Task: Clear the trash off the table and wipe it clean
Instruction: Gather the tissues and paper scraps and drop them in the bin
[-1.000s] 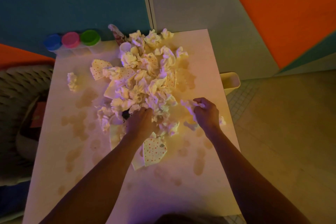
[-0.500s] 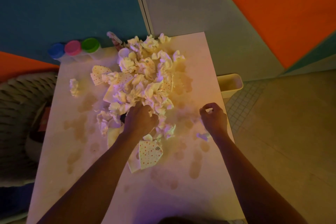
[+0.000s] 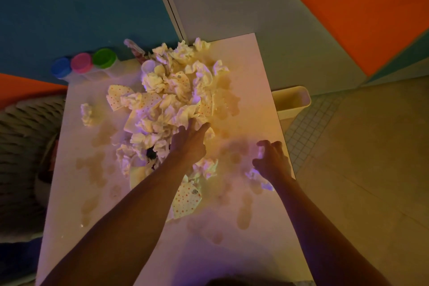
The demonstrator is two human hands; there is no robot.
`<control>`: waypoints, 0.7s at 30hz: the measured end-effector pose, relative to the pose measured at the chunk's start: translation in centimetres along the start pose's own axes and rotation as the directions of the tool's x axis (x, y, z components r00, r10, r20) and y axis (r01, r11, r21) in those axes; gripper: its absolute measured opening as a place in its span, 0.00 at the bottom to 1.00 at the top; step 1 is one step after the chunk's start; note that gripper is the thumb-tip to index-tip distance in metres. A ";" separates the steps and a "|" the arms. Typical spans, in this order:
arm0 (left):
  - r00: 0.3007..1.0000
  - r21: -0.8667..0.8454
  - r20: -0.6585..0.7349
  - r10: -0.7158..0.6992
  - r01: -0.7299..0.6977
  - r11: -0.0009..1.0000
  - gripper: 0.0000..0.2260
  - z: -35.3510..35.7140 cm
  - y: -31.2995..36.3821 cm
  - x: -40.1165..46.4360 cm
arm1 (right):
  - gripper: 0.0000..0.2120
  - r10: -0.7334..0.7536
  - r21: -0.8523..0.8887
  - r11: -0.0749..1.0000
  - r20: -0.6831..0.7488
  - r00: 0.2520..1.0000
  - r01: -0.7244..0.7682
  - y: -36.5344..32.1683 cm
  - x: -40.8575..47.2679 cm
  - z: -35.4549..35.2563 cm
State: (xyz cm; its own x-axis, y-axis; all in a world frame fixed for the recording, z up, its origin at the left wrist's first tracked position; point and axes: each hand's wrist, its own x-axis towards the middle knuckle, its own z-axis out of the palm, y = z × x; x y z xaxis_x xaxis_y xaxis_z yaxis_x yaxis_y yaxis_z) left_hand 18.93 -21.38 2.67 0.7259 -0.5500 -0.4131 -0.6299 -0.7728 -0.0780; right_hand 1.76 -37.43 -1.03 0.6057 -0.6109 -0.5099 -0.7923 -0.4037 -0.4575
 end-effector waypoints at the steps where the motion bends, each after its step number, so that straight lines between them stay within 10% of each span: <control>1: 1.000 0.032 0.011 0.001 -0.001 0.999 0.32 0.2 0.0 0.1 | 0.23 -0.003 -0.014 1.000 0.009 1.000 0.004 0.2 0.1 0.1; 8: 1.000 0.081 -0.013 0.005 -0.004 0.997 0.26 2.0 -0.1 1.1 | 0.03 0.021 0.167 0.986 0.023 1.000 -0.024 -0.1 0.4 0.4; 21: 0.983 -0.252 -0.186 -0.012 -0.036 0.967 0.12 2.3 -3.2 0.3 | 0.28 -0.196 0.040 0.980 0.315 0.929 0.194 -8.5 -1.4 5.4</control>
State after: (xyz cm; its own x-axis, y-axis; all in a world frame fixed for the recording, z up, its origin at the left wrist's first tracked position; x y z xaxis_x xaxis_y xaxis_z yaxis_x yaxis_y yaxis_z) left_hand 20.54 -18.38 0.70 0.7718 -0.5903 -0.2364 -0.5657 -0.8072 0.1686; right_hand 8.03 -29.45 -0.32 0.7411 -0.2736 -0.6131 -0.6564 -0.4870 -0.5762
